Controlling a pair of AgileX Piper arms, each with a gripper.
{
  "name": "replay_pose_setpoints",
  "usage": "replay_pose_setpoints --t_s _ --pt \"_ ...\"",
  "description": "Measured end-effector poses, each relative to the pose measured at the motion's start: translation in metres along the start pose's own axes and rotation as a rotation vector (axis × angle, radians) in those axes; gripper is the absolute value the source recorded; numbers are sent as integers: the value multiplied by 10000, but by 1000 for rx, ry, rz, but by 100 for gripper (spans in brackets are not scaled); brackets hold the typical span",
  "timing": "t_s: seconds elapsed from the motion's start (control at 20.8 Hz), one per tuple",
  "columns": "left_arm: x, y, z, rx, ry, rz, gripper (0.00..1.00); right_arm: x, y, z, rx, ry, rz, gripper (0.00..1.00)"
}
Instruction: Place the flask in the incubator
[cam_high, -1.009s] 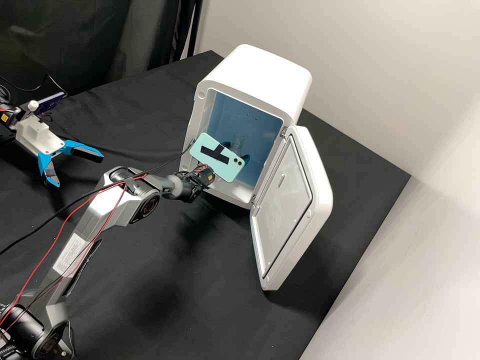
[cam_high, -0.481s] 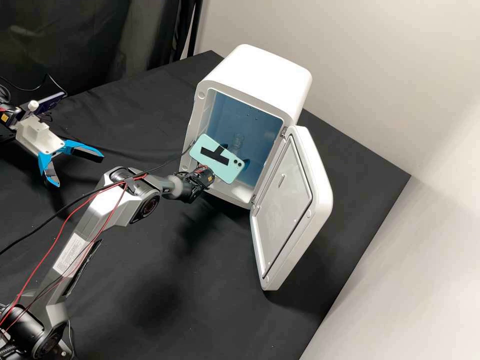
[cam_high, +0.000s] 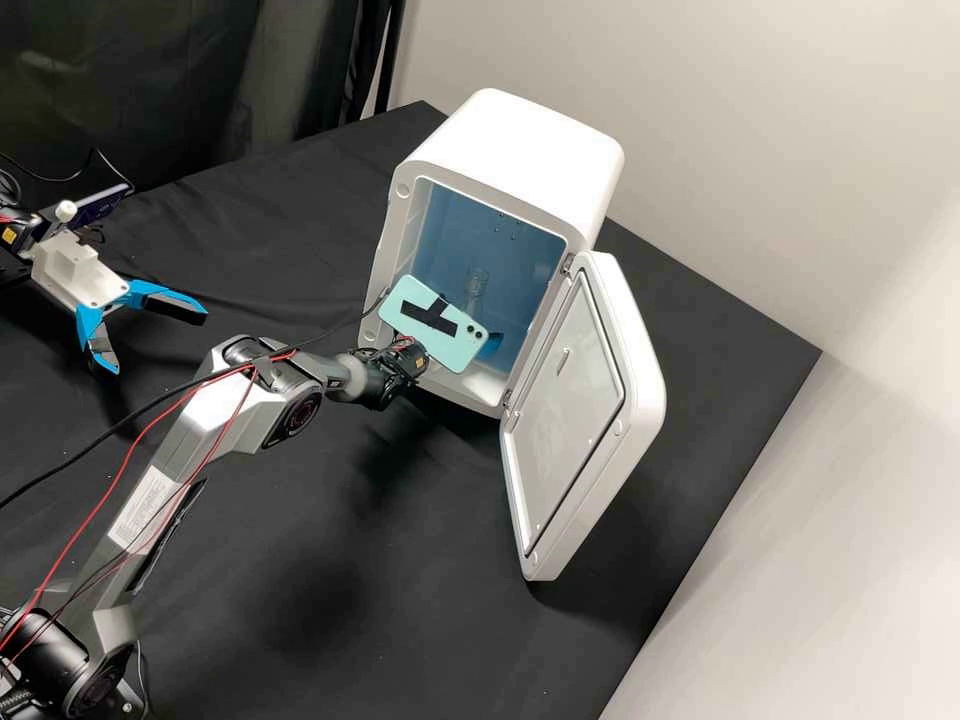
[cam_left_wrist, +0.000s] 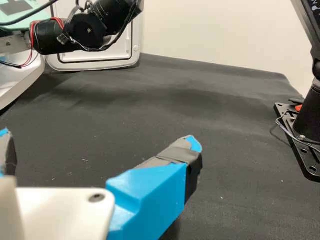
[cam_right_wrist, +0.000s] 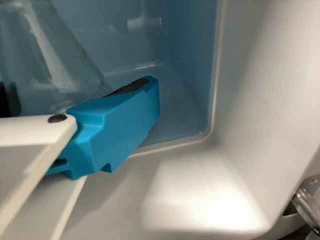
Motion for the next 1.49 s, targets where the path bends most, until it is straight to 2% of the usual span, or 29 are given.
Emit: replay_pose_setpoints --t_s 0.14,0.34,0.53,1.49 --pt "1 -1 2 0 -1 0 100 0 4 7 -4 0 -3 100" --pt "0 2 4 2 -2 1 100 0 23 26 9 -3 0 100" --pt "0 2 4 2 -2 1 100 0 17 20 2 3 -6 100" --pt "0 2 4 2 -2 1 100 -10 -3 39 7 -2 -12 100"
